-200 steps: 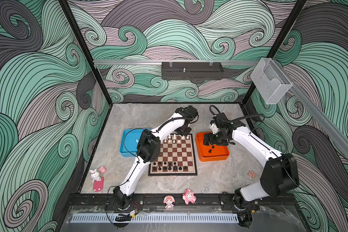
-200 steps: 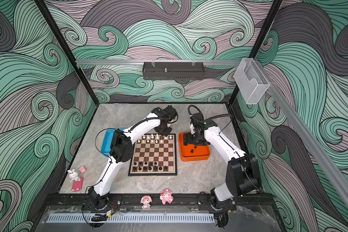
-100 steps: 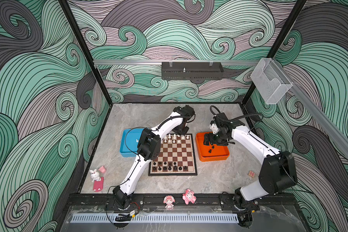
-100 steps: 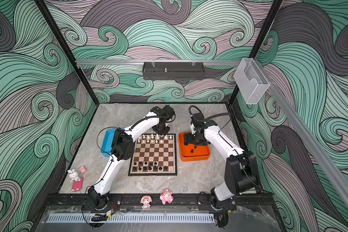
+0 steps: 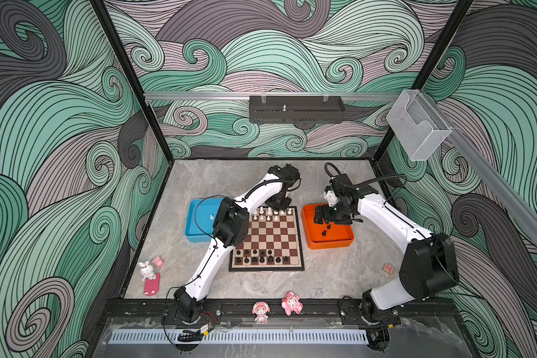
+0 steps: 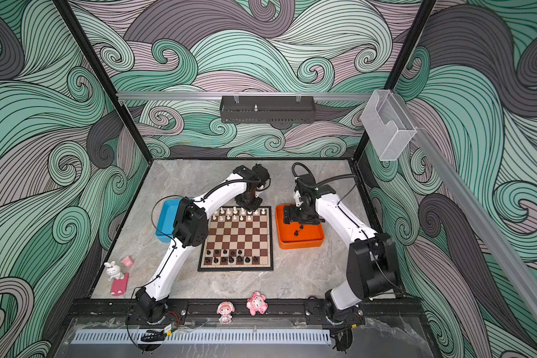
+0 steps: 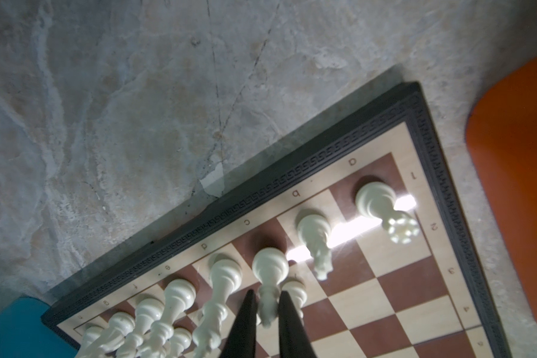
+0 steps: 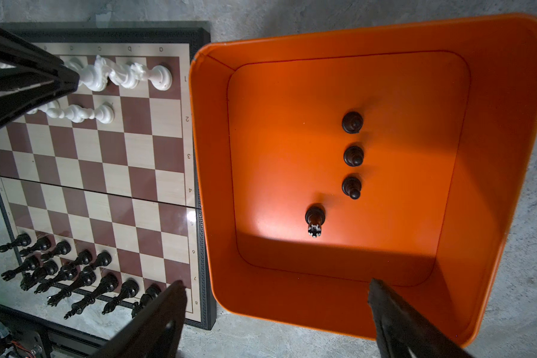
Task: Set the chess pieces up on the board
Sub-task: 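Lower the white pawn onto a far-row square and open the left gripper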
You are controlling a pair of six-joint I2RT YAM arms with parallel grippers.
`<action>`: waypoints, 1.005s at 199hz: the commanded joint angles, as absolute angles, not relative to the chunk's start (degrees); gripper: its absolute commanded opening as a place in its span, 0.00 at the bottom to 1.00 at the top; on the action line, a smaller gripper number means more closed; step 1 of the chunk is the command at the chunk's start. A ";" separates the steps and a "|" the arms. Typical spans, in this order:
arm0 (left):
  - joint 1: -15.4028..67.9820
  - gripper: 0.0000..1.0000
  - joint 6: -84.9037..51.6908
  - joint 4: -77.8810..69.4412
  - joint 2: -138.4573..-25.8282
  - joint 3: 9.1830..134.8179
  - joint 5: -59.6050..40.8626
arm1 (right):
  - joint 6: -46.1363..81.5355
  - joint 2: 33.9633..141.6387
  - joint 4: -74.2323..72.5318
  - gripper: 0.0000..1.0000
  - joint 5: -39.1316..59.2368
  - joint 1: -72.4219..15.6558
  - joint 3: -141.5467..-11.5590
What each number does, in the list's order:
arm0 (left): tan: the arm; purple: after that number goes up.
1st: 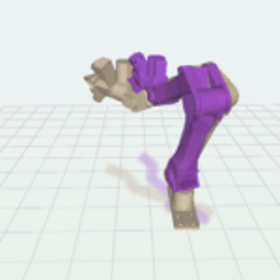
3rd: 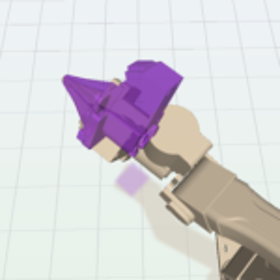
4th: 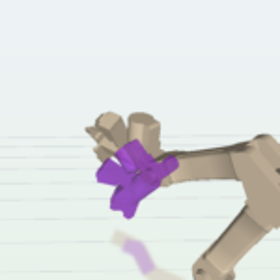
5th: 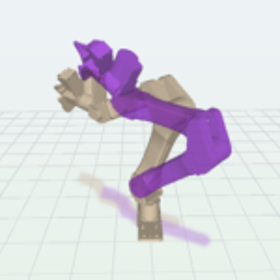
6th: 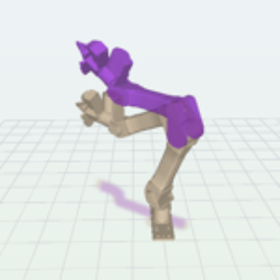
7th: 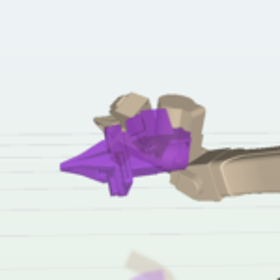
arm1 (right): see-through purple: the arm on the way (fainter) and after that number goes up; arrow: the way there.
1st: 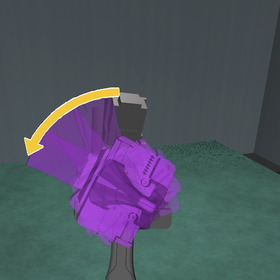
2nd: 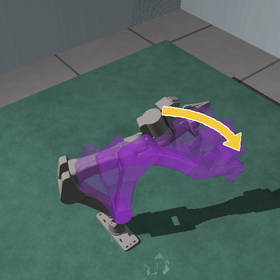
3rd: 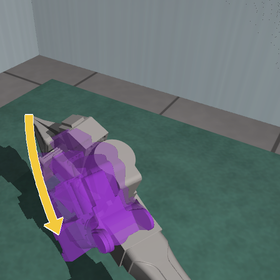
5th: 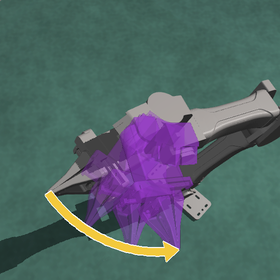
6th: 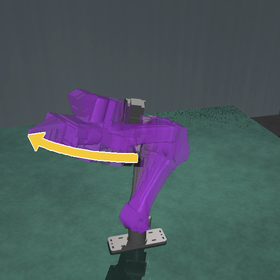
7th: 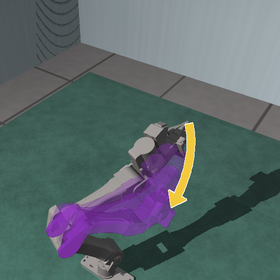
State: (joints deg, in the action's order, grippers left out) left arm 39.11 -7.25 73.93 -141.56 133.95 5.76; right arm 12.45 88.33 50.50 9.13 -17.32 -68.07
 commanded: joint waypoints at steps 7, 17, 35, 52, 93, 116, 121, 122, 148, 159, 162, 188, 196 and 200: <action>38.90 0.15 -7.75 76.20 -142.65 135.92 4.83 | 12.22 88.87 50.77 0.92 9.67 -16.88 -67.76; 38.84 0.15 -7.82 76.18 -142.73 135.95 4.91 | 12.22 88.98 50.77 0.92 9.67 -16.89 -67.76; 38.81 0.15 -7.82 76.12 -142.99 135.91 5.12 | 12.22 89.03 50.72 0.92 9.71 -16.88 -67.76; 38.82 0.16 -7.91 76.13 -143.17 135.89 5.44 | 12.22 89.06 50.78 0.92 9.80 -16.88 -67.81; 38.69 0.17 -7.88 76.11 -143.44 135.90 5.89 | 12.13 89.15 50.78 0.92 9.81 -16.88 -67.82; 38.57 0.17 -7.93 75.77 -143.44 135.91 5.98 | 12.13 89.17 50.76 0.92 9.76 -16.82 -67.78; 38.54 0.17 -7.94 75.68 -143.44 135.92 6.02 | 12.13 89.17 50.77 0.92 9.78 -16.85 -67.89; 38.56 0.17 -7.97 75.63 -143.44 135.94 6.00 | 12.13 89.19 50.79 0.92 9.81 -16.82 -67.87; 38.43 0.15 -8.00 75.15 -143.44 135.94 6.06 | 12.13 89.16 50.77 0.92 9.79 -16.83 -67.85; 38.41 0.15 -7.90 75.14 -143.45 135.97 6.06 | 12.13 89.27 50.78 0.92 9.76 -16.79 -67.87; 38.41 0.15 -7.96 75.08 -143.44 135.97 6.14 | 12.13 89.24 50.73 0.92 9.83 -16.82 -67.87; 38.32 0.15 -8.06 74.96 -143.36 135.97 6.50 | 12.13 89.38 50.72 0.92 9.89 -16.70 -67.94; 38.24 0.15 -7.95 74.88 -143.35 135.97 6.45 | 12.06 89.47 50.79 0.92 9.95 -16.70 -68.02; 38.23 0.15 -7.91 74.89 -143.36 136.03 6.50 | 12.10 89.47 50.79 0.92 9.95 -16.70 -68.03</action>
